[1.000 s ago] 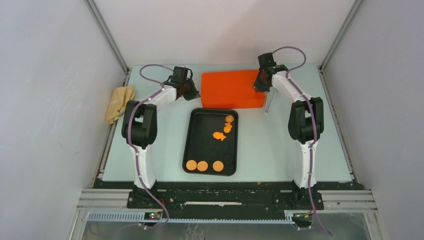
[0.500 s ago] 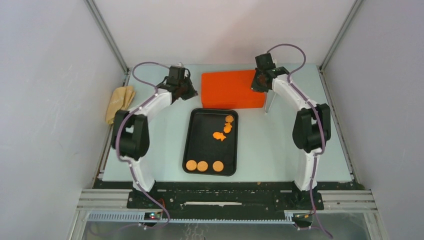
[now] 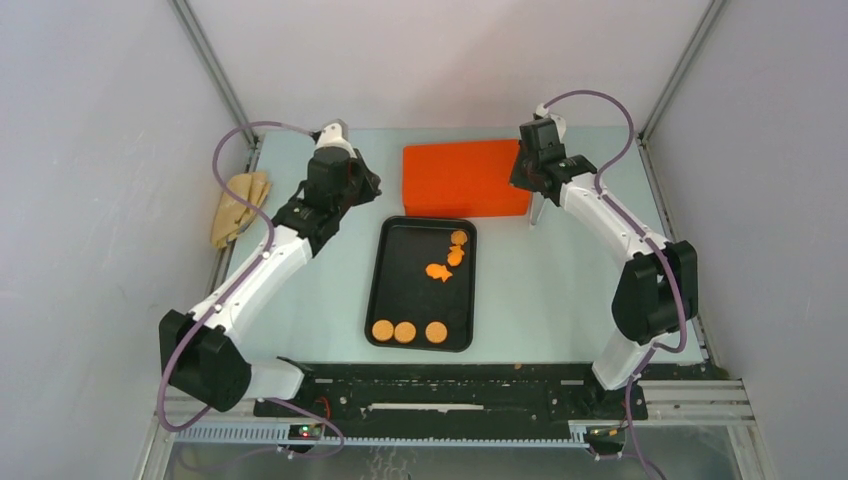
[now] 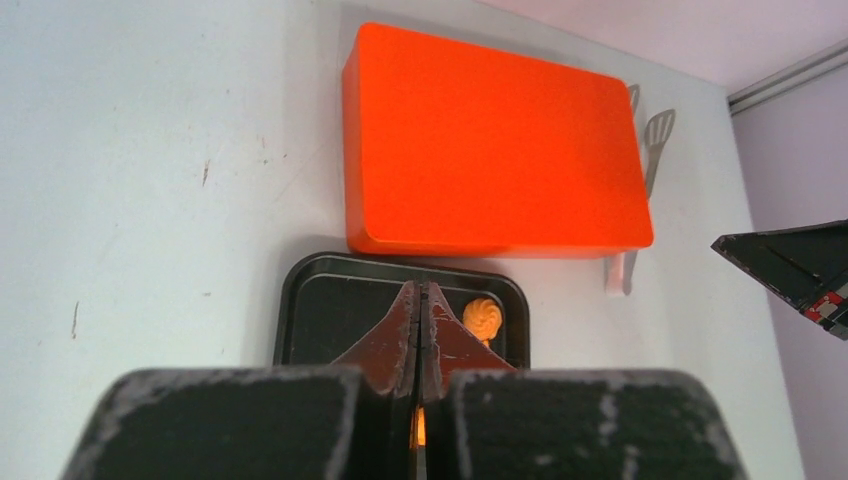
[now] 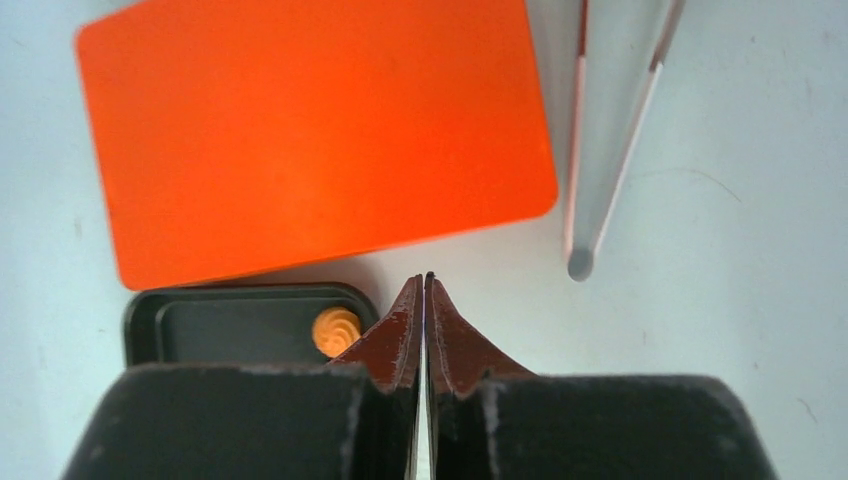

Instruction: Pack the cookies

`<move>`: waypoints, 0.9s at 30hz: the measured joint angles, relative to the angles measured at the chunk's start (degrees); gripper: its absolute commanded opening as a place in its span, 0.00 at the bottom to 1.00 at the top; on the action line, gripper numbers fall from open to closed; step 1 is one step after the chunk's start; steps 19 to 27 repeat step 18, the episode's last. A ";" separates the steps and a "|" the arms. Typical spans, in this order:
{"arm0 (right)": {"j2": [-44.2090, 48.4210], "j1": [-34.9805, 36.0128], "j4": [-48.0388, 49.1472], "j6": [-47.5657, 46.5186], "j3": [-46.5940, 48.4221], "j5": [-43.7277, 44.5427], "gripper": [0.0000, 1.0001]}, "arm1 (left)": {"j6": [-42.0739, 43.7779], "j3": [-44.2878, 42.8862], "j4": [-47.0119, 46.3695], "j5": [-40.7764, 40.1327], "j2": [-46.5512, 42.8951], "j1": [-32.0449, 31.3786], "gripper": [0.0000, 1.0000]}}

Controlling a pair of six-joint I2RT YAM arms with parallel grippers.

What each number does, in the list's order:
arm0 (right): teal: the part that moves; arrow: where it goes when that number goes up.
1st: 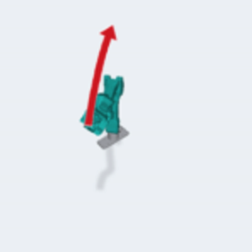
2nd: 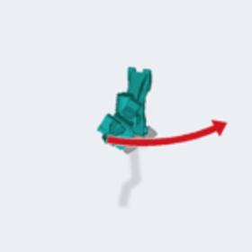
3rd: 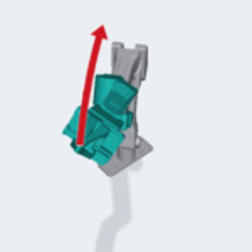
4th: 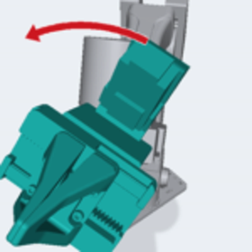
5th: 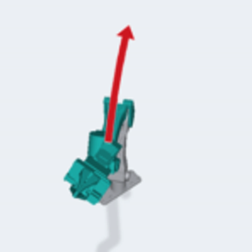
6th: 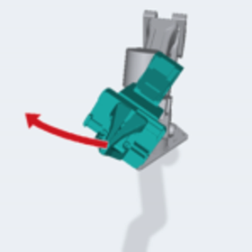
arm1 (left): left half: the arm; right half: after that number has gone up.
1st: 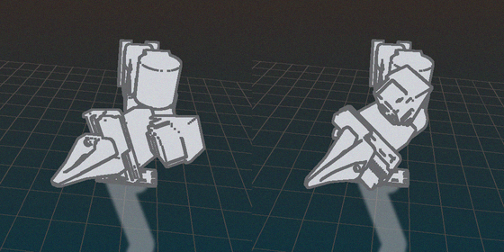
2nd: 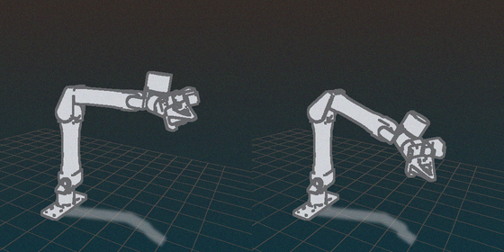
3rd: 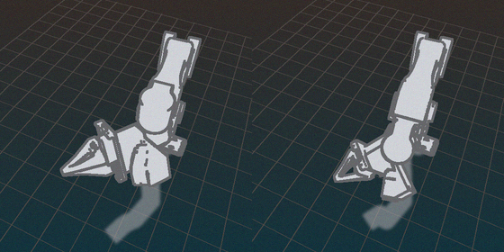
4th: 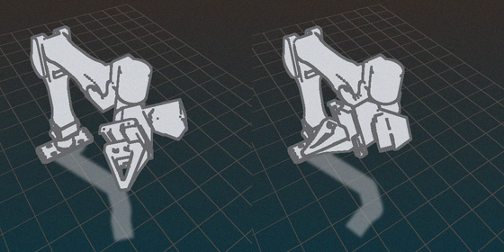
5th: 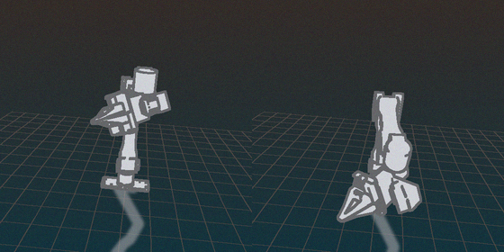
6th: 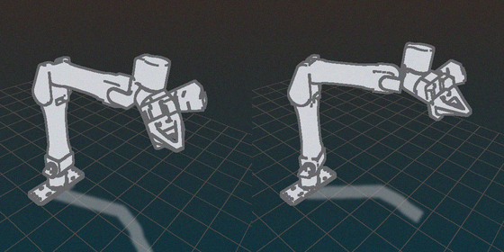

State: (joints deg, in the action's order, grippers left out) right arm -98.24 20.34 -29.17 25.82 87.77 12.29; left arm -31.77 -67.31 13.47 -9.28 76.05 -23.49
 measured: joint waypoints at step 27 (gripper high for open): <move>0.20 0.35 1.05 -0.94 -4.37 0.74 0.37 | 1.40 2.27 -0.13 -1.77 -0.22 -1.01 0.00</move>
